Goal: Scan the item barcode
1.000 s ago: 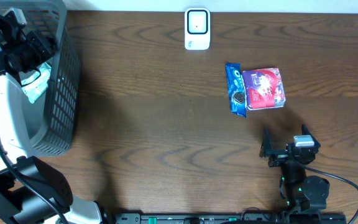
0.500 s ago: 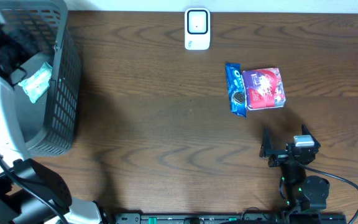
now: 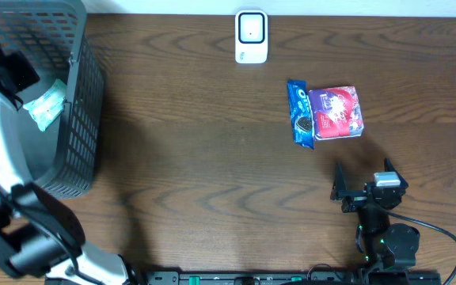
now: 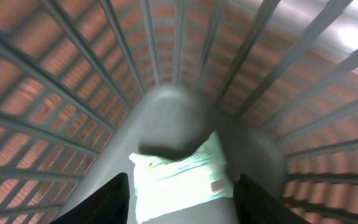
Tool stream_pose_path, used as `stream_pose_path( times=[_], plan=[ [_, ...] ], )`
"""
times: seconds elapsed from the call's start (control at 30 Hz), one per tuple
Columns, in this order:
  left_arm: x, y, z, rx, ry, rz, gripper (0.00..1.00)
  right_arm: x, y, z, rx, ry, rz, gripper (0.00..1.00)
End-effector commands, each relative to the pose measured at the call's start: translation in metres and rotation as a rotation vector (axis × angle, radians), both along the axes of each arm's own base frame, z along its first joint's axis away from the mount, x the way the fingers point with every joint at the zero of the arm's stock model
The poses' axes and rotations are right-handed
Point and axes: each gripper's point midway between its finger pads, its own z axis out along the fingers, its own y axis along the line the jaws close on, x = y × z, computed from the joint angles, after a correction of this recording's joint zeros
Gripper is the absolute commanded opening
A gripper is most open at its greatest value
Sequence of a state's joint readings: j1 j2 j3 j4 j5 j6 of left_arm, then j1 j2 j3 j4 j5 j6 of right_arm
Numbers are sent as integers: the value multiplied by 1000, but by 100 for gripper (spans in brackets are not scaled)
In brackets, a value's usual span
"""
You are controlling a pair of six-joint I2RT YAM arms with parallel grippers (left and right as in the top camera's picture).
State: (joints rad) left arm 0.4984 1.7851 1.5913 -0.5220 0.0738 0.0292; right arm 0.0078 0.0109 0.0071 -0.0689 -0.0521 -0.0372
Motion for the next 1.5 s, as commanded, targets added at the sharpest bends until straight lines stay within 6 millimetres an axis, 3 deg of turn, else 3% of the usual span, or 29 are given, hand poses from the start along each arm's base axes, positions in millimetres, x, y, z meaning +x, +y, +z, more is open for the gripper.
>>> stream_pose_path(
  times=[0.0,0.17,0.33,0.5,0.8,1.23,1.37,1.47],
  plan=[
    [3,8,-46,63,143,-94,55,0,2,0,-1,-2,8,99],
    [7,9,-81,56,210,-145,54,0,2,0,-1,-2,8,99],
    [14,-7,-114,-6,237,-266,55,0,2,0,-1,-1,8,99],
    [11,-9,-137,-19,290,-303,55,0,2,0,-1,-2,8,99],
    [6,-21,-155,-48,322,-378,55,0,2,0,-1,-1,8,99],
    [-10,-22,-180,-39,372,-373,54,0,2,0,-1,-2,8,99],
    [-10,-22,-180,-41,374,-372,41,0,2,0,-1,-2,8,99],
    [-11,-23,-181,-45,378,-373,19,0,2,0,-1,-1,8,99]
  ],
)
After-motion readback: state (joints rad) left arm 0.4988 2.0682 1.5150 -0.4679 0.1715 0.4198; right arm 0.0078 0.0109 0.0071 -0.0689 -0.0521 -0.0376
